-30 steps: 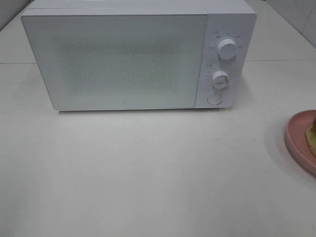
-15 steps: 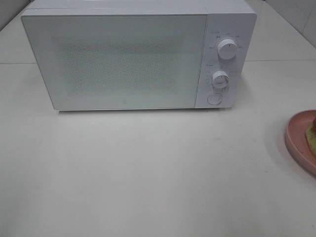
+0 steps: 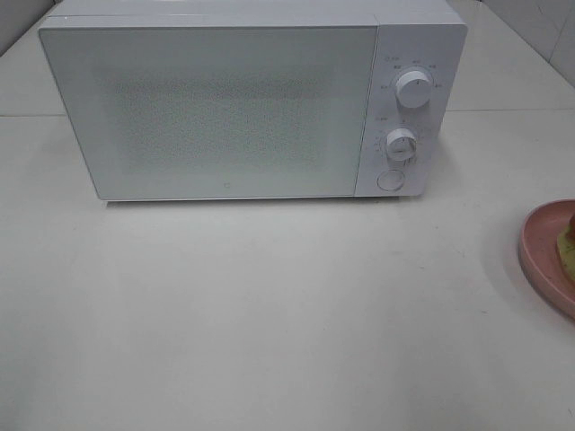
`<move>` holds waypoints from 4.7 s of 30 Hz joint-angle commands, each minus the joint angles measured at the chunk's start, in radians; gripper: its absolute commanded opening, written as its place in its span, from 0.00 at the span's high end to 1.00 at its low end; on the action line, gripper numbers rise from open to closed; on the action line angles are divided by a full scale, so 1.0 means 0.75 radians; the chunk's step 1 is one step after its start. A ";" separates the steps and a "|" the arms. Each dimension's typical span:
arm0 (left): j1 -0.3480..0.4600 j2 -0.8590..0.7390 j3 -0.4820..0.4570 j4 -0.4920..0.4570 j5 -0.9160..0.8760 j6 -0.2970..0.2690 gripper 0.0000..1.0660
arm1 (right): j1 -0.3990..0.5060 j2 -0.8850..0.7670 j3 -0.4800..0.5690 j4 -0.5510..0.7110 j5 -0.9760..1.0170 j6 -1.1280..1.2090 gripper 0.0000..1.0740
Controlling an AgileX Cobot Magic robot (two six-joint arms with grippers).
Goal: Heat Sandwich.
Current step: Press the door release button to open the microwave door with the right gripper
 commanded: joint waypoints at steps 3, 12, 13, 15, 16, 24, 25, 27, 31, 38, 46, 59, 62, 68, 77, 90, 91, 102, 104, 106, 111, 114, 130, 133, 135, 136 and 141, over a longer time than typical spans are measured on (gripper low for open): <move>0.004 -0.033 0.004 0.000 -0.008 -0.001 0.01 | 0.000 0.128 -0.004 0.003 -0.145 0.012 0.30; 0.004 -0.033 0.004 0.000 -0.008 -0.001 0.01 | 0.000 0.317 0.017 -0.020 -0.469 0.012 0.30; 0.004 -0.033 0.004 0.000 -0.008 -0.001 0.01 | 0.000 0.317 0.017 -0.020 -0.469 0.012 0.30; 0.004 -0.033 0.004 0.000 -0.008 -0.001 0.01 | 0.000 0.353 0.048 -0.020 -0.580 0.012 0.30; 0.004 -0.033 0.004 0.000 -0.008 -0.001 0.01 | 0.000 0.381 0.077 -0.020 -0.684 0.012 0.30; 0.004 -0.033 0.004 0.000 -0.008 -0.001 0.01 | 0.000 0.493 0.209 -0.019 -1.125 0.012 0.30; 0.004 -0.033 0.004 0.000 -0.008 -0.001 0.01 | 0.000 0.515 0.232 -0.019 -1.187 0.012 0.30; 0.004 -0.033 0.004 0.000 -0.008 -0.001 0.01 | 0.000 0.583 0.287 -0.019 -1.329 -0.024 0.30; 0.004 -0.033 0.004 0.000 -0.008 -0.001 0.01 | 0.045 0.660 0.352 0.031 -1.473 -0.084 0.30; 0.004 -0.033 0.004 0.000 -0.008 -0.001 0.01 | 0.263 0.783 0.416 0.279 -1.657 -0.241 0.30; 0.004 -0.033 0.004 0.000 -0.008 -0.001 0.01 | 0.468 0.912 0.432 0.505 -1.792 -0.253 0.30; 0.004 -0.033 0.004 0.000 -0.008 -0.001 0.01 | 0.768 1.159 0.432 0.773 -2.004 -0.253 0.30; 0.004 -0.033 0.004 0.000 -0.008 -0.001 0.01 | 0.853 1.247 0.432 0.840 -2.051 -0.252 0.30; 0.004 -0.033 0.004 0.000 -0.008 -0.001 0.01 | 0.931 1.293 0.432 0.888 -2.072 -0.252 0.30; 0.004 -0.033 0.004 0.000 -0.008 -0.001 0.01 | 0.935 1.293 0.432 0.897 -2.073 -0.156 0.30; 0.004 -0.033 0.004 0.000 -0.008 -0.001 0.01 | 0.935 1.293 0.432 0.897 -2.072 1.115 0.31; 0.004 -0.033 0.004 0.000 -0.008 -0.001 0.01 | 0.935 1.293 0.432 0.897 -2.072 1.201 0.32; 0.004 -0.033 0.004 0.000 -0.008 -0.001 0.01 | 0.935 1.293 0.429 0.937 -2.065 1.983 0.63; 0.004 -0.033 0.004 0.000 -0.008 -0.001 0.01 | 0.935 1.293 0.429 0.937 -2.065 2.011 0.74; 0.004 -0.033 0.004 0.000 -0.008 -0.001 0.01 | 0.933 1.293 0.429 0.937 -2.065 2.015 0.80; 0.004 -0.033 0.004 0.000 -0.008 -0.001 0.01 | 0.927 1.293 0.429 0.936 -2.036 2.019 1.00; 0.004 -0.033 0.004 0.000 -0.008 -0.001 0.01 | 0.925 1.293 0.429 0.936 -1.969 2.009 1.00; 0.004 -0.033 0.004 0.000 -0.008 -0.001 0.01 | 0.816 1.497 0.264 0.733 -1.901 2.008 1.00; 0.004 -0.033 0.004 0.000 -0.008 -0.001 0.01 | 0.757 1.528 0.215 0.652 -1.889 2.011 1.00; 0.004 -0.033 0.004 0.000 -0.008 -0.001 0.01 | 0.739 1.541 0.196 0.631 -1.875 2.011 1.00; 0.004 -0.033 0.004 0.000 -0.008 -0.001 0.01 | 0.707 1.565 0.161 0.601 -1.844 2.012 1.00; 0.004 -0.033 0.004 0.000 -0.008 -0.001 0.01 | 0.640 1.627 0.065 0.513 -1.779 2.019 1.00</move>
